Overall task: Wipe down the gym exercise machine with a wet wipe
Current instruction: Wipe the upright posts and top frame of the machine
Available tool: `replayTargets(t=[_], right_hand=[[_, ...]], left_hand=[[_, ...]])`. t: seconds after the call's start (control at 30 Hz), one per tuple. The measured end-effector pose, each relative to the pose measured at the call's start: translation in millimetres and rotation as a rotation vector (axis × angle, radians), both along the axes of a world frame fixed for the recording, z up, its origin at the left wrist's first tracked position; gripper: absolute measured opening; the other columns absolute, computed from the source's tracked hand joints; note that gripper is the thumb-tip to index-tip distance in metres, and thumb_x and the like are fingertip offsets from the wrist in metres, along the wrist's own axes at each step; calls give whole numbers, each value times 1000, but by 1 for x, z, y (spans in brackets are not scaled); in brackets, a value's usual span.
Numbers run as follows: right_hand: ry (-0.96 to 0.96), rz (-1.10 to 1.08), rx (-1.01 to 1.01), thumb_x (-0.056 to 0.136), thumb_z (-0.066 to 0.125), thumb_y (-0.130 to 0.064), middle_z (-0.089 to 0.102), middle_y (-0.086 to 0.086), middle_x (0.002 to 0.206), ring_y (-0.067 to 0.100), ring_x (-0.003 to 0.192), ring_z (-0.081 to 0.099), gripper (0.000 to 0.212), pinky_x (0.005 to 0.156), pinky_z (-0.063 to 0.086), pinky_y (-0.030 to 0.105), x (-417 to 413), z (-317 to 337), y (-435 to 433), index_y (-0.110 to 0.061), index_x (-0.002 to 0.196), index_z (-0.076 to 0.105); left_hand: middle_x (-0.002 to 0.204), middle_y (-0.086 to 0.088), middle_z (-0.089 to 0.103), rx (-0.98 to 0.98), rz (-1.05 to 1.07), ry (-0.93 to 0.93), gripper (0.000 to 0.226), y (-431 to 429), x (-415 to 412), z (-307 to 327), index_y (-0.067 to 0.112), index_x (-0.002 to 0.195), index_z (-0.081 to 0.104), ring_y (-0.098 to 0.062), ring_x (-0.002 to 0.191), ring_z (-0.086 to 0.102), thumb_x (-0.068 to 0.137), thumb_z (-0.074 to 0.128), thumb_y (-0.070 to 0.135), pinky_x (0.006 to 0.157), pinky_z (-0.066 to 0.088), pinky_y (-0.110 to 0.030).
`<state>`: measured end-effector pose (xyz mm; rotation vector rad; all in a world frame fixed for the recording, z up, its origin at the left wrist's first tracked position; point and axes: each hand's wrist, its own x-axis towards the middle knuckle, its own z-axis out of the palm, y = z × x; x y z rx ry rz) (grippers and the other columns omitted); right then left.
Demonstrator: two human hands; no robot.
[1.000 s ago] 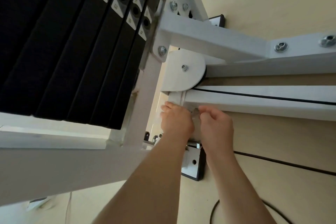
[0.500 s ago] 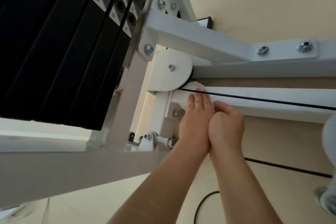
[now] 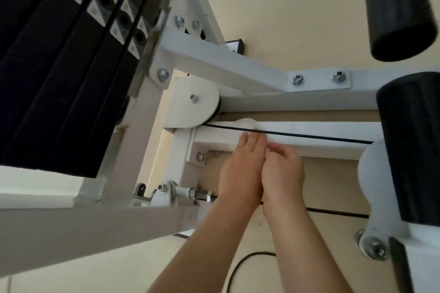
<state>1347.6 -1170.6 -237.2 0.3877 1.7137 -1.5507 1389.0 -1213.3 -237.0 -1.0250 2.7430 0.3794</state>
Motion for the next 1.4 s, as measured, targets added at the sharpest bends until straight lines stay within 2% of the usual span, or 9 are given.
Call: replayTargets(t=[0.2,0.3,0.47,0.57,0.7,0.9,1.03,1.13,1.4], right_hand=[[-207,-398,-141,91,42,2,68,11,107,27,98,68,28,89,56,40,-26,-5,13,-15,104,60],[-328,-413,-276,90,39,8,68,11,99,20,86,69,35,63,55,23,-21,0,15,-5,115,59],[-153,289,-213,89,48,5,71,14,98,20,86,66,27,72,59,34,4,14,9,-13,97,66],[-39,493,-285,92,48,5,72,9,95,12,75,67,29,54,49,15,17,33,3,-19,90,65],[-54,722,-413,97,42,1,75,8,85,15,74,71,28,63,58,25,27,51,7,-11,98,67],[55,1160,-267,90,46,-4,72,2,81,19,78,65,35,84,54,42,78,37,13,-21,73,72],[63,1066,-166,90,41,-3,72,12,101,31,90,64,32,82,51,45,111,5,29,-11,92,72],[38,1003,-105,88,39,0,70,8,108,28,97,64,37,85,52,44,124,-14,44,-10,109,67],[-110,633,-23,79,43,-5,69,6,114,23,104,65,48,99,50,44,117,-44,45,-13,122,63]], left_hand=[[160,9,19,104,-242,117,56,12,-26,-1,24,152,25,-8,148,9,100,46,20,116,28,-30],[155,11,32,94,-312,159,52,6,-20,4,28,146,39,-5,144,23,97,51,14,113,32,-27],[120,2,66,-94,-230,-50,40,-26,36,33,29,124,59,-22,105,64,89,54,9,87,51,-37],[113,3,62,-212,-121,-245,40,-37,68,70,27,121,60,-21,99,62,88,51,6,83,49,-33],[101,2,55,-404,-228,-542,29,-25,112,114,20,110,58,-20,88,60,86,59,5,71,51,-34],[124,-21,60,-510,-379,-731,46,4,154,83,-3,119,63,-36,118,54,91,28,7,104,31,-42],[155,-33,4,-536,-652,-1007,56,14,174,29,-10,149,9,-46,145,3,104,19,23,116,-5,-51],[158,-28,-4,-512,-613,-1109,65,15,158,-15,-5,150,-3,-43,146,-3,104,21,32,116,-5,-52],[152,-31,23,-313,-158,-472,56,33,163,-58,-16,144,16,-39,141,30,97,24,13,118,21,-43]])
